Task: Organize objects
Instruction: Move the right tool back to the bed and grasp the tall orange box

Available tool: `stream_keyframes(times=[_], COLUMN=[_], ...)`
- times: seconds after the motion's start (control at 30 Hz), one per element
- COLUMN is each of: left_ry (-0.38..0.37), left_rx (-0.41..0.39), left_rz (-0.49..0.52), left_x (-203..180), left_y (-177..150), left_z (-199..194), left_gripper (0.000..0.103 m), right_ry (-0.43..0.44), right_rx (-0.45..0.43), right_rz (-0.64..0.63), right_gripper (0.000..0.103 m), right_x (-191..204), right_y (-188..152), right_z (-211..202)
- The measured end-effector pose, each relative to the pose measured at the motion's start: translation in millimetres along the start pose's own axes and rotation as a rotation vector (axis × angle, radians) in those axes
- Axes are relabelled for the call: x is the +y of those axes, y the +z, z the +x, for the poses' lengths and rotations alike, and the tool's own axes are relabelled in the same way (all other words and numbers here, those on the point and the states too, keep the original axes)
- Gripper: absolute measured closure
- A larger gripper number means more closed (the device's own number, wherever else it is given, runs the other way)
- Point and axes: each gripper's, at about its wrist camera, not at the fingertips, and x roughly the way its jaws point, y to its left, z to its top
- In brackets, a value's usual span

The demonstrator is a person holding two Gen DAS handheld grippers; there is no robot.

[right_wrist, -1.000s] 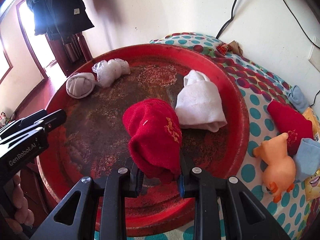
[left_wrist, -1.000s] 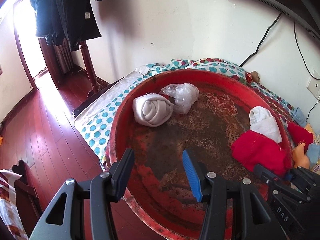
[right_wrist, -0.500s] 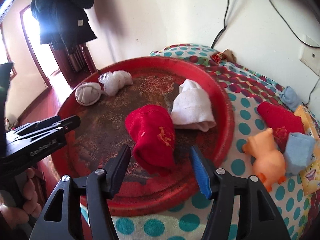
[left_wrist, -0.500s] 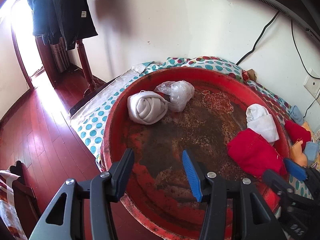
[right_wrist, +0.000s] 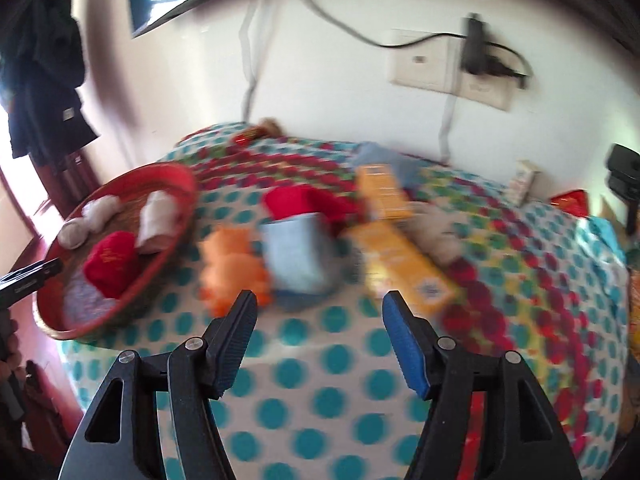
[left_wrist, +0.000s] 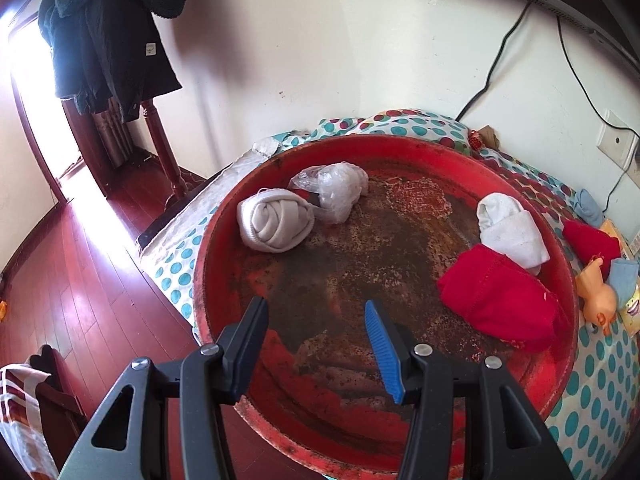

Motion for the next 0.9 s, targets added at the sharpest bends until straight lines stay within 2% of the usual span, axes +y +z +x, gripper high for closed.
stream_keyframes(times=[0.17, 0.33, 0.47, 0.53, 0.6, 0.67, 0.7, 0.9], left_ry=[-0.002, 0.002, -0.062, -0.055, -0.052, -0.061, -0.071, -0.156], left_rx=[0.003, -0.057, -0.032, -0.03, -0.041, -0.045, -0.044, -0.06], left_rz=[0.021, 0.061, 0.075, 0.11, 0.149, 0.181, 0.195, 0.324], left_x=[-7.0, -17.1, -25.6, -36.2, -47.9, -61.0, -68.5, -132.1], left_y=[-2.3, -4.7, -6.8, -8.5, -8.8, -8.4, -7.7, -10.3], left_z=[-0.9, -11.0, -9.8, -13.6, -21.0, -30.7, -34.6, -59.7], left_gripper=[0.051, 0.051, 0.05, 0.05, 0.05, 0.05, 0.05, 0.05], right_ry=[0.027, 0.047, 0.042, 0.068, 0.071, 0.079, 0.076, -0.006], right_rx=[0.03, 0.052, 0.038, 0.031, 0.039, 0.043, 0.041, 0.024], right_rz=[0.013, -0.049, -0.06, -0.055, -0.068, -0.076, -0.078, -0.025], right_gripper=[0.039, 0.039, 0.04, 0.047, 0.062, 0.068, 0.075, 0.076], right_x=[-41.4, -42.8, -41.5, -42.3, -41.2, -40.3, -40.3, -62.2], right_y=[-0.6, -4.2, -2.9, -1.4, -0.5, -1.2, -1.8, -13.4], right_z=[16.1, 38.2, 50.5, 53.5, 58.2, 60.2, 60.1, 46.0])
